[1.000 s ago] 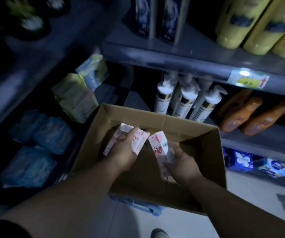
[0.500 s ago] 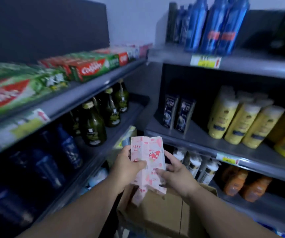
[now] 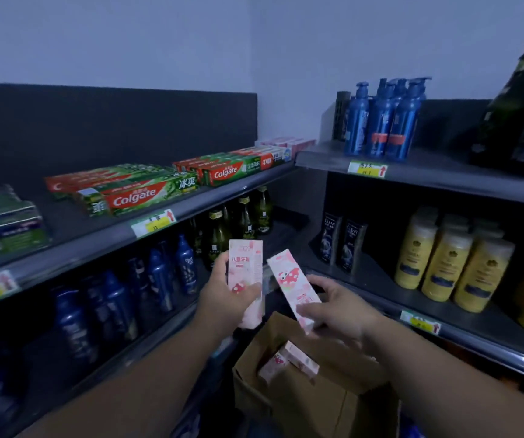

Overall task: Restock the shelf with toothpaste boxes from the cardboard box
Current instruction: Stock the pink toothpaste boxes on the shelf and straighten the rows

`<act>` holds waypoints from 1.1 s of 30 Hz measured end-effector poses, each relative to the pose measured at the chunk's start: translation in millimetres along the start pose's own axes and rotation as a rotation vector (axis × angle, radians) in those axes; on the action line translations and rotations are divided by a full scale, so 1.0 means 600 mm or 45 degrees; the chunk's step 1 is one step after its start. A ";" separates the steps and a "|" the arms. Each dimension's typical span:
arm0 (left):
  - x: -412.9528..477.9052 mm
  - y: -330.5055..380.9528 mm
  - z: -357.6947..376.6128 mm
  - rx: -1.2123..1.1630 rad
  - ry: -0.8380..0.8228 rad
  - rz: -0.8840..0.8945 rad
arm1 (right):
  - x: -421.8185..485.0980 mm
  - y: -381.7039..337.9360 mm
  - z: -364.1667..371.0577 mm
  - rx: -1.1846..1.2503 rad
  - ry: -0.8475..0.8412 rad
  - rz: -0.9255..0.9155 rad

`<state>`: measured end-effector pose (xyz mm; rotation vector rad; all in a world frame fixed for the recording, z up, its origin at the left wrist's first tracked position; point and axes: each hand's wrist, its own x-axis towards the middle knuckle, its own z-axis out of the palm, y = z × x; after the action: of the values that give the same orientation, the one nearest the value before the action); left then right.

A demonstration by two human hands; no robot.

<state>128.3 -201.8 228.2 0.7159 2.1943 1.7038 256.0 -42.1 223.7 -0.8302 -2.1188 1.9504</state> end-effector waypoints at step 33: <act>-0.410 0.102 -0.630 0.048 0.552 0.130 | -0.262 -0.295 0.589 0.160 -0.589 -0.531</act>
<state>160.8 -633.4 368.5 0.5100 2.5132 2.0309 172.7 -428.3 381.5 0.1042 -2.1293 2.1457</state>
